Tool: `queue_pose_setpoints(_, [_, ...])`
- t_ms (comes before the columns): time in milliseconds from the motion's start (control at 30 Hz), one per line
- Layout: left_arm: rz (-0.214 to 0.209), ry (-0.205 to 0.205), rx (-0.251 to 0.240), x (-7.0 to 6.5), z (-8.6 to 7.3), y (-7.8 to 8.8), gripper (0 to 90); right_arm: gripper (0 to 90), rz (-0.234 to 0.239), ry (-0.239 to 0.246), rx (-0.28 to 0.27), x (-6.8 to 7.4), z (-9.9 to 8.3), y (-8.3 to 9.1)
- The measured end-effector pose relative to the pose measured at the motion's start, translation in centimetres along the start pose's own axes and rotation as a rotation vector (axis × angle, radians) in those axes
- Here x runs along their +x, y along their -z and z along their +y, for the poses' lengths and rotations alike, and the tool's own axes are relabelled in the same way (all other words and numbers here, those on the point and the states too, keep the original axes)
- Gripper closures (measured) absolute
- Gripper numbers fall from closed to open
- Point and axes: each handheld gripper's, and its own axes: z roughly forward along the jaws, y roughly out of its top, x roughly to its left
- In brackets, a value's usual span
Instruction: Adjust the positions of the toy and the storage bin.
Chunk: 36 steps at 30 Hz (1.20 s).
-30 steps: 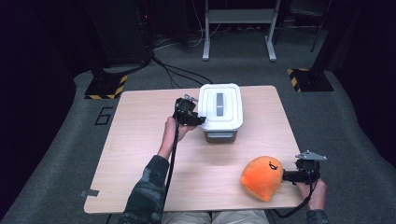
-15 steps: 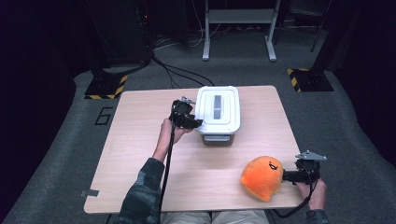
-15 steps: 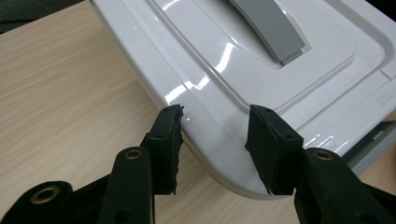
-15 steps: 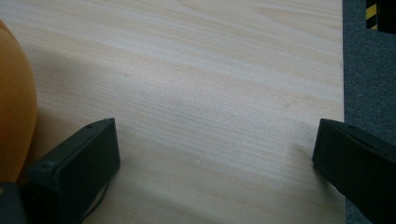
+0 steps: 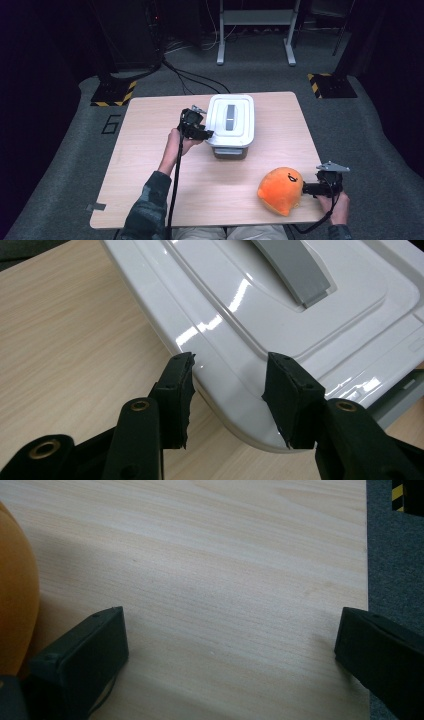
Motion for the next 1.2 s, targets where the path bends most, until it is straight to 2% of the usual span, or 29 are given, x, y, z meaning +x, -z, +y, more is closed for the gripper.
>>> queue_pose_setpoints(700, [0.009,-0.021,0.027,0.4,-1.8,2.0,53.4,0.0,-0.002,0.003,0.0,0.0,0.0,0.0])
queue_pose_setpoints(1000, [0.001,-0.064,0.029,0.3,-2.1,2.3,56.1,0.0,-0.003,0.002,0.0,0.0,0.0,0.0])
queue_pose_setpoints(1200, [-0.013,-0.079,0.027,0.5,-2.3,2.5,56.3,0.0,-0.003,0.002,0.0,0.0,0.0,0.0])
